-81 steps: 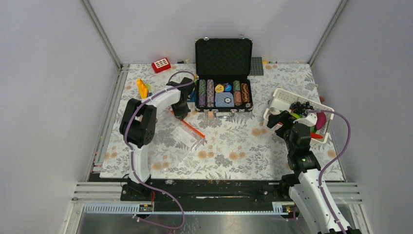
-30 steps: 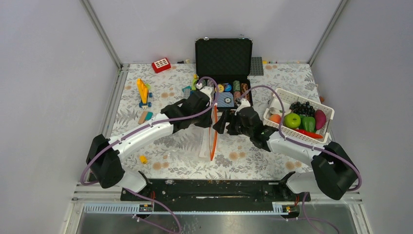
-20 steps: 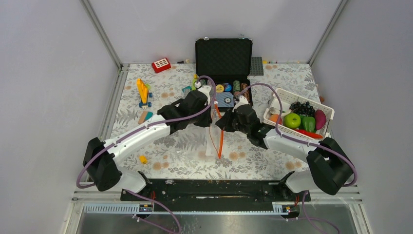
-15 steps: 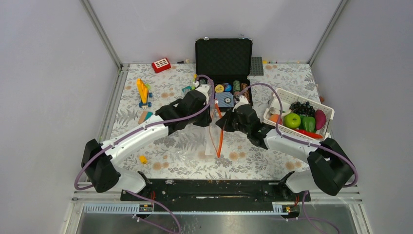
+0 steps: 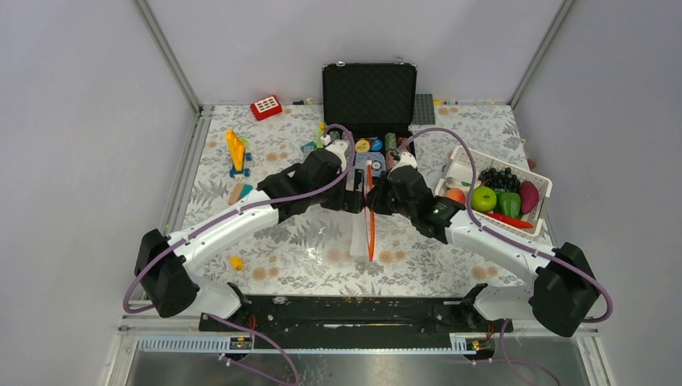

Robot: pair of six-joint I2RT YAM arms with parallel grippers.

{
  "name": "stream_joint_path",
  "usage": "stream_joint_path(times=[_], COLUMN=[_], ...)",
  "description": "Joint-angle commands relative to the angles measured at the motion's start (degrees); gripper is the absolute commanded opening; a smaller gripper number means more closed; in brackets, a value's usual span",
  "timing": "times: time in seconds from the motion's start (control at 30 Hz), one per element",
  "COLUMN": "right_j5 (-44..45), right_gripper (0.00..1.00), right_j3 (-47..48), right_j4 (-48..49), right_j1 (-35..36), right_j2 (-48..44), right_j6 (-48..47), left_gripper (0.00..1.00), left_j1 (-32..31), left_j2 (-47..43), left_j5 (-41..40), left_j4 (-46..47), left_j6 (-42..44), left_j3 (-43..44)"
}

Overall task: Place the food in the zip-top bag and seal the zipper
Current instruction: Open the zipper of the food storage bag at the center of the board.

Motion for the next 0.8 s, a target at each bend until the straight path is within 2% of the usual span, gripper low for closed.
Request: stream_joint_path(times=[0.0, 0.27, 0.77], right_j5=[4.11, 4.66, 5.50], right_gripper=[0.00, 0.00, 0.00], right_j3=[3.70, 5.21, 6.11], right_j4=[-6.74, -7.84, -9.26], right_j1=[0.97, 1.28, 1.32], right_j2=[-1.53, -1.82, -2.16], right_j6=[2.19, 5.10, 8.74], left_gripper=[0.93, 0.93, 0.85], left_j1=[-0.49, -1.19, -3.54], left_j2=[-0.62, 0.54, 2.46], left_j5=[2.56, 4.95, 4.26], left_j4=[2.98, 4.63, 5.88], left_j6=[-0.22, -1.00, -2.63], left_j3=[-0.11, -0.60, -1.06])
